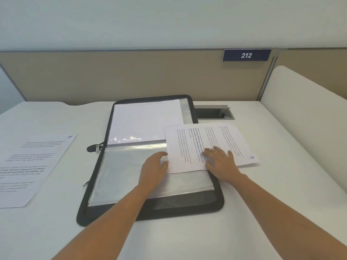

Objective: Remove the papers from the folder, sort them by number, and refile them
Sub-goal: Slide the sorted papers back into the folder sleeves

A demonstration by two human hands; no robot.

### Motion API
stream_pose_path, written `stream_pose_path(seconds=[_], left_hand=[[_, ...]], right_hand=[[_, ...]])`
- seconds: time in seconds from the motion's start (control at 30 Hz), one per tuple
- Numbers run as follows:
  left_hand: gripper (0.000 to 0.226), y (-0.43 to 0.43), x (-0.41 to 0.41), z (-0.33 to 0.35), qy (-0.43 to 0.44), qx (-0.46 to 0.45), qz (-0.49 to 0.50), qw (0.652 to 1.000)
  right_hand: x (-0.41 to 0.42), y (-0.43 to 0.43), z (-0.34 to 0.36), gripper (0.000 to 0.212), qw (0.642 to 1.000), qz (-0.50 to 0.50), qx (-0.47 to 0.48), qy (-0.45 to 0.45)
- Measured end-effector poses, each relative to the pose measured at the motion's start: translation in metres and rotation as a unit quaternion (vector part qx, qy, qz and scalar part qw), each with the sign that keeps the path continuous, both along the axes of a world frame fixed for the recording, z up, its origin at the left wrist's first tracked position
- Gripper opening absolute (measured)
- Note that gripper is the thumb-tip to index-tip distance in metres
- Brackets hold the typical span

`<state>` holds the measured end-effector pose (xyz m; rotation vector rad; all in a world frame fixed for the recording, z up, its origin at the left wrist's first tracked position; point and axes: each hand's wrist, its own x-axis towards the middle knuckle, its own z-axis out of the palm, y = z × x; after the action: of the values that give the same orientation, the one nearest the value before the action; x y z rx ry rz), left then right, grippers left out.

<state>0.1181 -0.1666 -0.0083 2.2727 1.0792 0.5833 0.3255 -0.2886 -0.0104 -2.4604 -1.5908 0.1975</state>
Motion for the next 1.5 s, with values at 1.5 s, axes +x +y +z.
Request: stream_pose_path(seconds=[1.5], left_hand=[[0.037,-0.060,0.053,0.011,0.071,0.015,-0.074,0.995]], right_hand=[[0.018,-0.019,-0.014,0.021,0.984,-0.020,0.176,-0.004]])
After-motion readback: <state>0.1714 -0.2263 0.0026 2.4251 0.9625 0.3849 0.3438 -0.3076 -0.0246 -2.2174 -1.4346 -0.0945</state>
